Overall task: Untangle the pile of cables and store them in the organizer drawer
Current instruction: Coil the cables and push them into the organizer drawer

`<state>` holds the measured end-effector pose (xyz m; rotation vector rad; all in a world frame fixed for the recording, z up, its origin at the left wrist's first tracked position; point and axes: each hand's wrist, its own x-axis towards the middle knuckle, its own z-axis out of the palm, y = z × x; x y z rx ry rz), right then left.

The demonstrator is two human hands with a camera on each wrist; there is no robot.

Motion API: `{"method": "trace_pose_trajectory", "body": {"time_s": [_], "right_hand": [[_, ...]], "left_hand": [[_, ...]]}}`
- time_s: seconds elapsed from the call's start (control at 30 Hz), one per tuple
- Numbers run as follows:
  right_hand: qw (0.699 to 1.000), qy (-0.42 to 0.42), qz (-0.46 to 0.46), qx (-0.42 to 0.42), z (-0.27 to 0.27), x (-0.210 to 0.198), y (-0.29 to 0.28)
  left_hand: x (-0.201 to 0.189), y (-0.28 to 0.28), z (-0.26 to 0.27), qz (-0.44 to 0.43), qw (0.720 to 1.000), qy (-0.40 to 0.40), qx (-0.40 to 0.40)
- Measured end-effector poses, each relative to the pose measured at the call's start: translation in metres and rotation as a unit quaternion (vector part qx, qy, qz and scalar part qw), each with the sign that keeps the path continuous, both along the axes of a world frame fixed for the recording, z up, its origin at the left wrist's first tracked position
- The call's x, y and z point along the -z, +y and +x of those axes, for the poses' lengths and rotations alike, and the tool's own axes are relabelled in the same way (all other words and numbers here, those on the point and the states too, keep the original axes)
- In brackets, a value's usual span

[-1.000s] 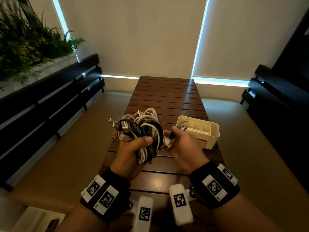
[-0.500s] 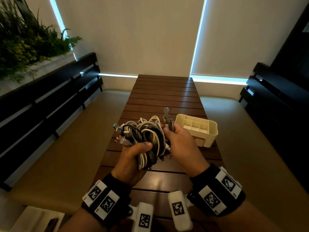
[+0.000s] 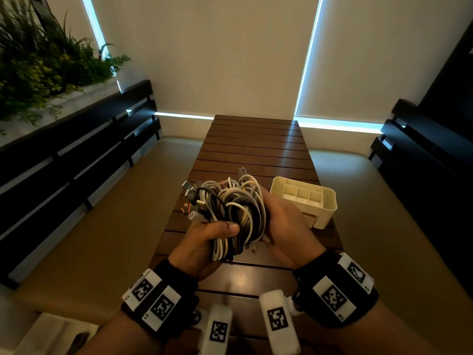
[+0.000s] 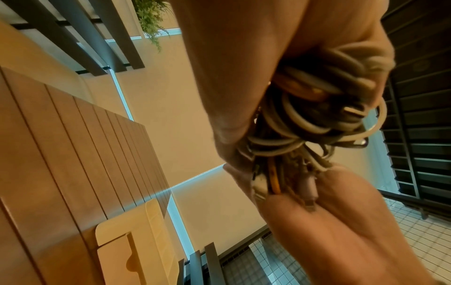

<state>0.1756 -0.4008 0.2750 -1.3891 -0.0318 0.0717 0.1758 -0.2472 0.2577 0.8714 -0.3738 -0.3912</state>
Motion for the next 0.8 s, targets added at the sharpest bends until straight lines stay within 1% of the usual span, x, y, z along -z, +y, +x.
{"method": "trace_pose_trajectory", "body": {"time_s": [0.07, 0.17, 0.23, 0.37, 0.43, 0.5, 0.57, 0.63, 0.73, 0.8], "right_hand": [[1.0, -0.009, -0.017, -0.015, 0.005, 0.005, 0.002], [0.995, 0.027, 0.092, -0.033, 0.007, 0.008, -0.001], [0.993, 0.032, 0.111, -0.03, 0.006, 0.007, -0.004], [0.998, 0.012, 0.043, 0.045, 0.007, 0.003, -0.008], [0.998, 0.01, -0.026, 0.06, 0.003, 0.001, -0.008], [0.991, 0.005, -0.097, 0.092, -0.002, 0.003, -0.01], [0.984, -0.024, -0.135, 0.115, -0.005, 0.002, -0.009], [0.983, -0.052, -0.138, 0.106, -0.007, -0.002, -0.005], [0.989, -0.057, -0.124, 0.064, -0.009, -0.009, -0.005], [0.987, -0.064, -0.14, 0.036, -0.01, -0.015, -0.01]], "left_hand": [[-0.003, -0.002, 0.0, 0.011, 1.0, -0.011, -0.015], [-0.005, -0.005, 0.001, 0.034, 0.998, -0.038, -0.036], [-0.003, -0.007, 0.0, 0.039, 0.997, -0.041, -0.043], [-0.001, -0.013, -0.001, 0.027, 0.998, -0.025, -0.056], [-0.001, -0.012, 0.0, 0.037, 0.997, -0.028, -0.06], [-0.004, -0.008, 0.003, 0.051, 0.997, -0.024, -0.06], [-0.005, -0.006, 0.007, 0.047, 0.997, -0.013, -0.053], [-0.006, -0.003, 0.008, 0.037, 0.998, 0.003, -0.048], [-0.004, -0.002, 0.008, 0.025, 0.999, 0.012, -0.037], [-0.004, -0.001, 0.007, 0.016, 1.0, 0.01, -0.023]]}}
